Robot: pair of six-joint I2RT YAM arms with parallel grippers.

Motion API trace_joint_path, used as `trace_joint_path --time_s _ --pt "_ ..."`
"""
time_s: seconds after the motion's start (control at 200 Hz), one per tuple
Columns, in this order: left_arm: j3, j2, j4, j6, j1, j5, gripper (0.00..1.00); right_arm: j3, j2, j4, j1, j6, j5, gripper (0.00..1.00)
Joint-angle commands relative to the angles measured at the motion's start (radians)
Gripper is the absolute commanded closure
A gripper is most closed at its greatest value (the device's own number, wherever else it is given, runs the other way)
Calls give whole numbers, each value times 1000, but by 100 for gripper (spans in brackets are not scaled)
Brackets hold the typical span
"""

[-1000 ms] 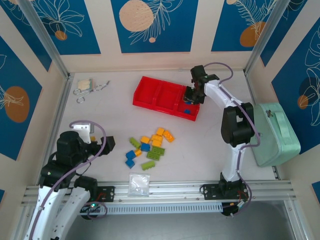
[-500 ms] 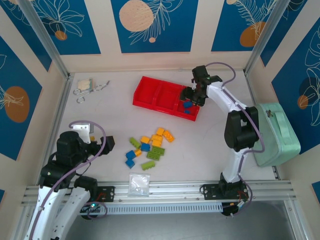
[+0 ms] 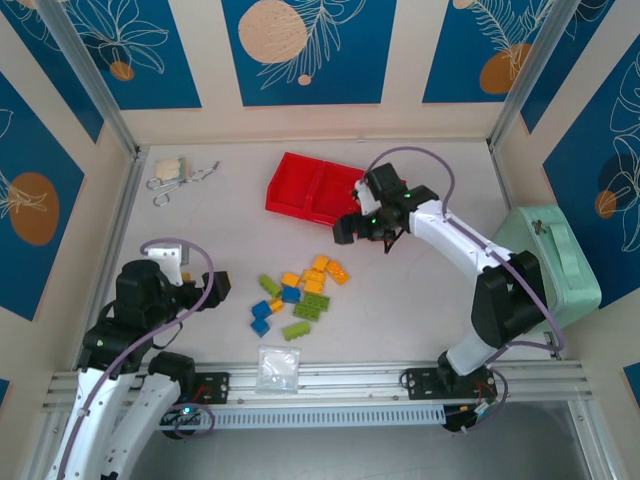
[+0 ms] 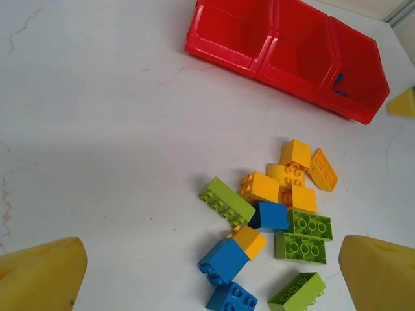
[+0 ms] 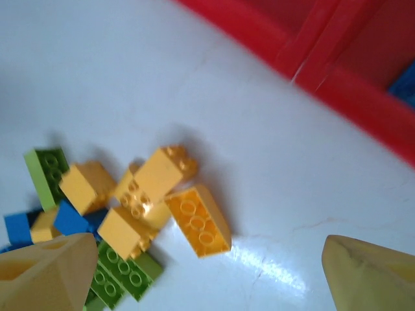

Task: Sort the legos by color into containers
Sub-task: Pick up the lego from the center of the table.

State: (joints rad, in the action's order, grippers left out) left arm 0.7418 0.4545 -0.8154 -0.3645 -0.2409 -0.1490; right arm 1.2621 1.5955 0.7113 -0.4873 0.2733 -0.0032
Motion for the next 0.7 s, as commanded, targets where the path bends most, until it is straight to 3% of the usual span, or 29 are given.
trace_joint_path --time_s 0.0,0.18,0.395,0.695 --pt "-1 -6 5 10 -2 -4 1 -24 31 9 -69 -70 29 10" --pt "-2 -11 5 10 -2 2 1 -11 127 27 -151 -103 141 11" --pt "-1 -13 3 8 -2 10 1 20 216 31 -189 -128 176 13" --pt "-4 -14 6 9 -2 9 1 45 314 48 -231 -155 234 29"
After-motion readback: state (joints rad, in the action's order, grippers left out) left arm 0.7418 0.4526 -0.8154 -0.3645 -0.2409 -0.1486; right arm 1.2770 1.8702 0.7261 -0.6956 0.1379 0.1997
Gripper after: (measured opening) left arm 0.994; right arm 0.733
